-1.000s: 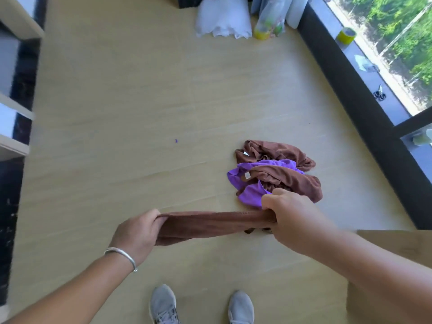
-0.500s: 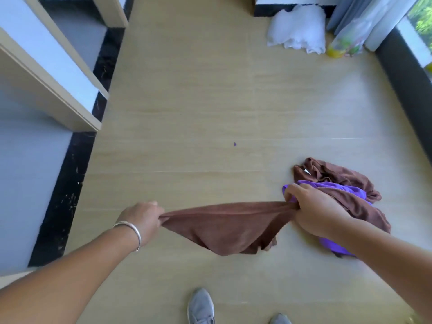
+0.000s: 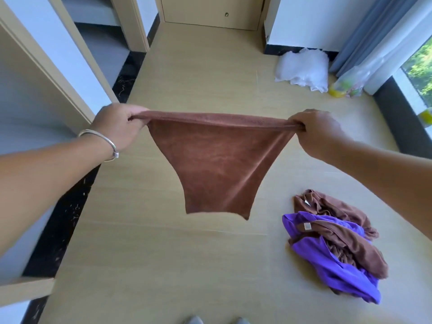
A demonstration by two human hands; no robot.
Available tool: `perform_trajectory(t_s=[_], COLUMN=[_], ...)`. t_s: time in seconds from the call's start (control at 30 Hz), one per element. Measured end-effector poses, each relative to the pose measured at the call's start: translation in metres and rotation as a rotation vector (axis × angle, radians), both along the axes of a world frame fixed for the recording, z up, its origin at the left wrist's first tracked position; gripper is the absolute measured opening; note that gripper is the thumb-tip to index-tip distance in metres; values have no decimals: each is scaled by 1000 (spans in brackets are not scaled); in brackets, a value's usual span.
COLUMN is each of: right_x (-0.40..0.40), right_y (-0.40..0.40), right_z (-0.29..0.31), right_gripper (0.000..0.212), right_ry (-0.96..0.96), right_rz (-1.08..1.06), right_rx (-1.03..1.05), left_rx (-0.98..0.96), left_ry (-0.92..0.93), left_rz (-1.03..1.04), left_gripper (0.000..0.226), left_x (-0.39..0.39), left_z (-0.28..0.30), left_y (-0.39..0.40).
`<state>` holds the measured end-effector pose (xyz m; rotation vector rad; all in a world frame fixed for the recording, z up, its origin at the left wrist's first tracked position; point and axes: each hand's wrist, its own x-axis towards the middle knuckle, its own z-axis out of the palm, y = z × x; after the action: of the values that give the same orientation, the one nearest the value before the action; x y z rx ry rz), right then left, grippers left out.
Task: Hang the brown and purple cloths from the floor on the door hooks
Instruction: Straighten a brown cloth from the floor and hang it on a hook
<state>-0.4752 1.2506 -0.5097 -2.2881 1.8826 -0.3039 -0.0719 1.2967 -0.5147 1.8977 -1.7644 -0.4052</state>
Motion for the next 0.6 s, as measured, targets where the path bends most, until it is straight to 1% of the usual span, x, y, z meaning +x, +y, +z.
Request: perform_trajectory(t_s=[0.13, 0.23, 0.33, 0.5, 0.6], right_x=[10, 15, 13, -6, -18], right_y=[7, 27, 63, 147, 198], right_z=[-10, -44, -87, -169, -219], right_gripper=[36, 37, 39, 45, 46], right_ry=[-70, -119, -134, -59, -50], right_rz=[-6, 20, 40, 106, 110], right_rx=[-54, -12, 108, 310, 406], left_rx=[-60, 3, 112, 293, 335], left_ry=[52, 77, 55, 14, -8], left_rz=[16, 21, -25, -124, -221], left_gripper=[17, 23, 27, 23, 13], left_x=[7, 12, 12, 5, -4], left_z=[3, -19, -60, -140, -189], left_y=[15, 42, 83, 167, 217])
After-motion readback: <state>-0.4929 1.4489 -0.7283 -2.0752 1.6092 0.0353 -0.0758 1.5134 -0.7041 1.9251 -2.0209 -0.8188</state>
